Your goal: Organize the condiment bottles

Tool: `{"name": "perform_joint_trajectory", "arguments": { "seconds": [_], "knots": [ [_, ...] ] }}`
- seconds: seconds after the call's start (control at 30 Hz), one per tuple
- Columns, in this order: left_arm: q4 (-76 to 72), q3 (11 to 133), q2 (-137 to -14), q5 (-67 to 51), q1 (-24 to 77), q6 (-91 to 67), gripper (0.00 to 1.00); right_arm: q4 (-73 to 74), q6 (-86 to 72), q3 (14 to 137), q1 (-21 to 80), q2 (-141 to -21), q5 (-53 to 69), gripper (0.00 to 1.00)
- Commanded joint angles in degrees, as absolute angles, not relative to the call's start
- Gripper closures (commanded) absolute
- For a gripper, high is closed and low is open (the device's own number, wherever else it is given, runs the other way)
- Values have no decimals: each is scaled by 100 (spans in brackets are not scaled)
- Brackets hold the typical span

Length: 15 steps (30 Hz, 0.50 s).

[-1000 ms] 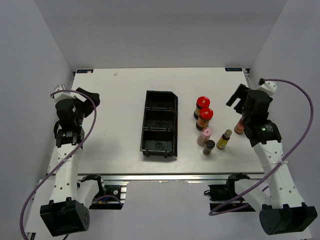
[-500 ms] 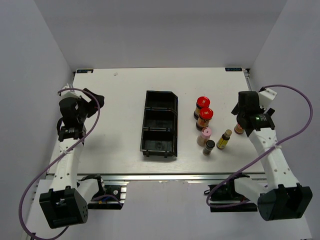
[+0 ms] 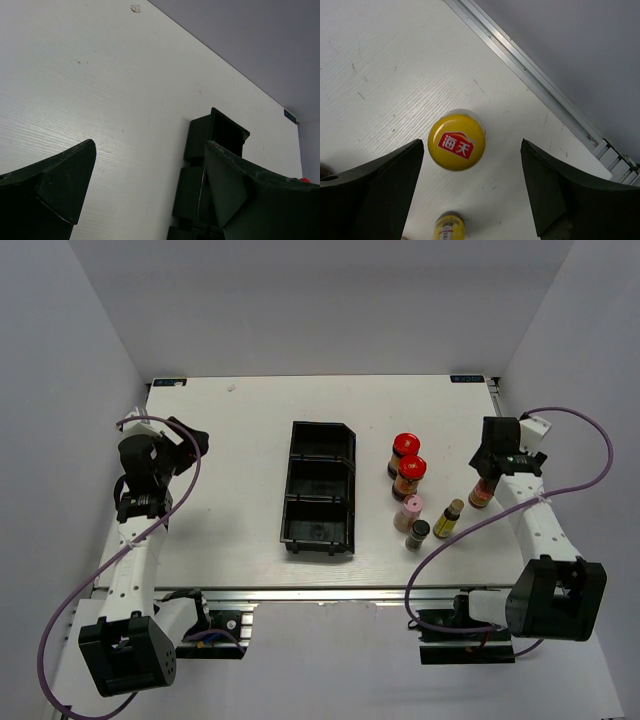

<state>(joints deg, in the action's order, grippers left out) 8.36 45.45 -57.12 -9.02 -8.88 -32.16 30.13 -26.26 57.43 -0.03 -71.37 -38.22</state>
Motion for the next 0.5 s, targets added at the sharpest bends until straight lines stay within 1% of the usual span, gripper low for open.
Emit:
{"name": "perform_joint_trajectory", "arguments": {
  "seconds": [0.0,0.07,0.1,0.17,0.2,0.27,0.3,0.37,0.4,0.47],
  "knots": [
    [800,4562,-5660,-879,-888,-3182,2,2268,-2164,5634,-105,-7259,-3578,18],
    [826,4579,-5669,-853,-888,-3199,2,2180,-2092,5634,-105,-7373,-3560,20],
    [826,4588,-5686,-853,-888,-3208,2,2171,-2066,5625,-105,-7400,-3560,26],
    [844,4614,-5687,-861,-888,-3217,2,2171,-2074,5625,-105,-7418,-3568,32],
    [844,4632,-5704,-887,-888,-3225,2,2153,-2083,5590,-105,-7409,-3586,39],
    [835,4632,-5695,-896,-888,-3234,2,2118,-2100,5555,-105,-7357,-3665,44],
    [818,4623,-5695,-905,-888,-3243,2,2083,-2101,5511,-105,-7330,-3743,51],
    [817,4614,-5695,-914,-888,-3261,2,2057,-2092,5493,-105,-7260,-3832,58],
    [826,4623,-5704,-905,-888,-3269,2,2039,-2092,5493,-105,-7242,-3893,69],
    [826,4623,-5704,-932,-888,-3278,2,1960,-1934,5467,-105,-7233,-3911,75]
  ]
}}
